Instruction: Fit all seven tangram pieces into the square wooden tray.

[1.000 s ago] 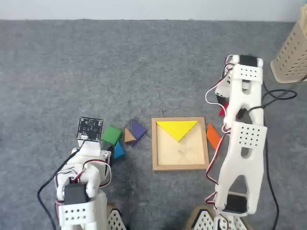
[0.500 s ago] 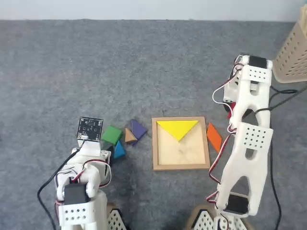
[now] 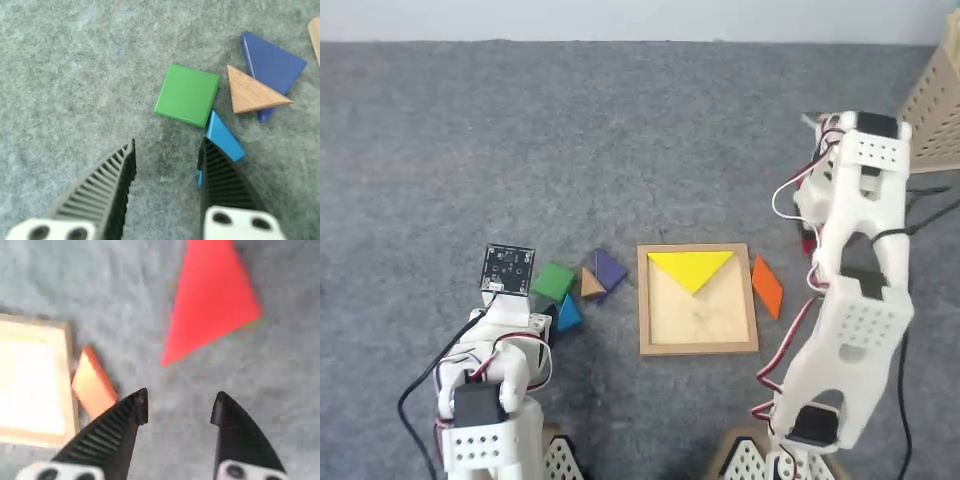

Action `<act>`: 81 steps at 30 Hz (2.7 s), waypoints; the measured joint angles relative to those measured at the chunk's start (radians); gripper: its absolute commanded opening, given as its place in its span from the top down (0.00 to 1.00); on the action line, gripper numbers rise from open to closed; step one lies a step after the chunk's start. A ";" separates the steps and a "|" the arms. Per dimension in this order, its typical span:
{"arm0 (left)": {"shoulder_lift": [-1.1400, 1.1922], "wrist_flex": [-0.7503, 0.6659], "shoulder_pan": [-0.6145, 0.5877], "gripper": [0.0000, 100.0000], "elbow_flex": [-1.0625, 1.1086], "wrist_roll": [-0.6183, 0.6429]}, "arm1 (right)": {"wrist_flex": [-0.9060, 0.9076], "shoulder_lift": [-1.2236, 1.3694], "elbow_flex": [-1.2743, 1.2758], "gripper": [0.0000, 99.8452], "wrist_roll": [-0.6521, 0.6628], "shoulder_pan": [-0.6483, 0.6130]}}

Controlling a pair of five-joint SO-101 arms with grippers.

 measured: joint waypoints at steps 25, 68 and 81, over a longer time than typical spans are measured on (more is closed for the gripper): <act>0.000 0.000 0.000 0.81 0.000 0.000 | -0.153 0.367 -0.219 0.66 0.058 -0.032; 0.000 0.000 0.000 0.81 0.000 0.000 | -0.269 0.281 -0.281 0.63 0.190 -0.057; 0.000 0.000 0.000 0.81 0.000 0.000 | -0.241 0.400 -0.299 0.71 0.238 -0.060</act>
